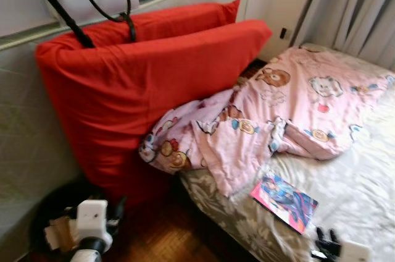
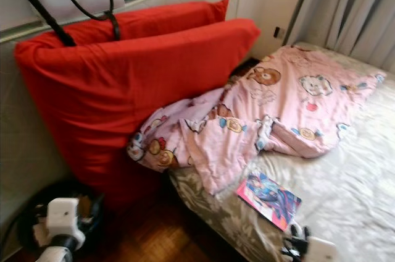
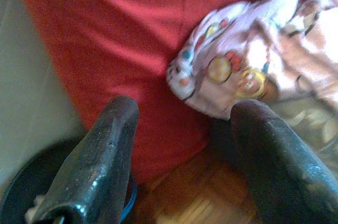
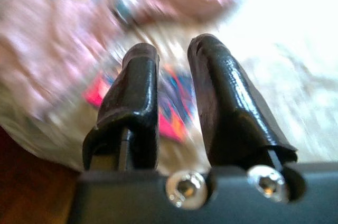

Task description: Clean up the room

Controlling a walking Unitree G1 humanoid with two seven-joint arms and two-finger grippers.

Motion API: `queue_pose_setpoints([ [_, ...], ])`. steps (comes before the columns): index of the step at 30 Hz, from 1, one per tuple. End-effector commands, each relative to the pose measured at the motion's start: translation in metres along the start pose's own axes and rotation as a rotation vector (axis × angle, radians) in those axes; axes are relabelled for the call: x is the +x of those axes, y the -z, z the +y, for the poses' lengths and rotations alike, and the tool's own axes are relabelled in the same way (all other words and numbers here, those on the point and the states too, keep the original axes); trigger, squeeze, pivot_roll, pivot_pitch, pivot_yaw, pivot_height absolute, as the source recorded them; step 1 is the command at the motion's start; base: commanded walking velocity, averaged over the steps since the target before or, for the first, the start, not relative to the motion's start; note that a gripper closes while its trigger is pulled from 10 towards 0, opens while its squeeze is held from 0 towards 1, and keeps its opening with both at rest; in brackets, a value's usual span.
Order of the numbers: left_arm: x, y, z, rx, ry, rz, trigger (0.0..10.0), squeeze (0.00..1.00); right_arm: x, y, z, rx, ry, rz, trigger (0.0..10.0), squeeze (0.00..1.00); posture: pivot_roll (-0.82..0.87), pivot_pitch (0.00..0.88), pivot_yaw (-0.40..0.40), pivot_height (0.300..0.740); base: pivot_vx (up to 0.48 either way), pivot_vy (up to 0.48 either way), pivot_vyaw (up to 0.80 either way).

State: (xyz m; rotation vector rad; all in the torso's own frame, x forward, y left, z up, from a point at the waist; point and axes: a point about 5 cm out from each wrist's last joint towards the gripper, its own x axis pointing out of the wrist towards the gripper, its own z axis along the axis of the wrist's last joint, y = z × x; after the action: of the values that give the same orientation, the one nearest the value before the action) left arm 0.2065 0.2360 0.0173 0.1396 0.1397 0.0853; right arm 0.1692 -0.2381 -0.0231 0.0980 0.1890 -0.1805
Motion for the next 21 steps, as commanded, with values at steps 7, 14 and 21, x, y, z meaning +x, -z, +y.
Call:
queue_pose_setpoints([
  [7, 0.006, -0.008, -0.005, 0.005, 0.032, -0.025, 10.0, 0.00, 0.006, -0.028, 0.043, 0.199, -0.462, -0.013, 10.0, 0.00, 0.07, 0.000, -0.069, 0.740, 0.000, 0.000, 0.00],
  [14, -0.003, 0.025, -0.004, -0.061, 0.003, 0.129, 10.0, 0.00, -0.009, 0.029, 0.013, 0.225, -0.165, 0.232, 10.0, 0.00, 0.08, 0.000, -0.055, 0.740, 0.000, 0.000, 0.00],
  [21, -0.006, 0.066, -0.003, -0.100, 0.009, 0.423, 10.0, 0.00, -0.031, 0.075, 0.016, 0.223, -0.026, 0.591, 10.0, 0.00, 0.07, 0.000, -0.012, 0.740, 0.000, 0.000, 0.00],
])
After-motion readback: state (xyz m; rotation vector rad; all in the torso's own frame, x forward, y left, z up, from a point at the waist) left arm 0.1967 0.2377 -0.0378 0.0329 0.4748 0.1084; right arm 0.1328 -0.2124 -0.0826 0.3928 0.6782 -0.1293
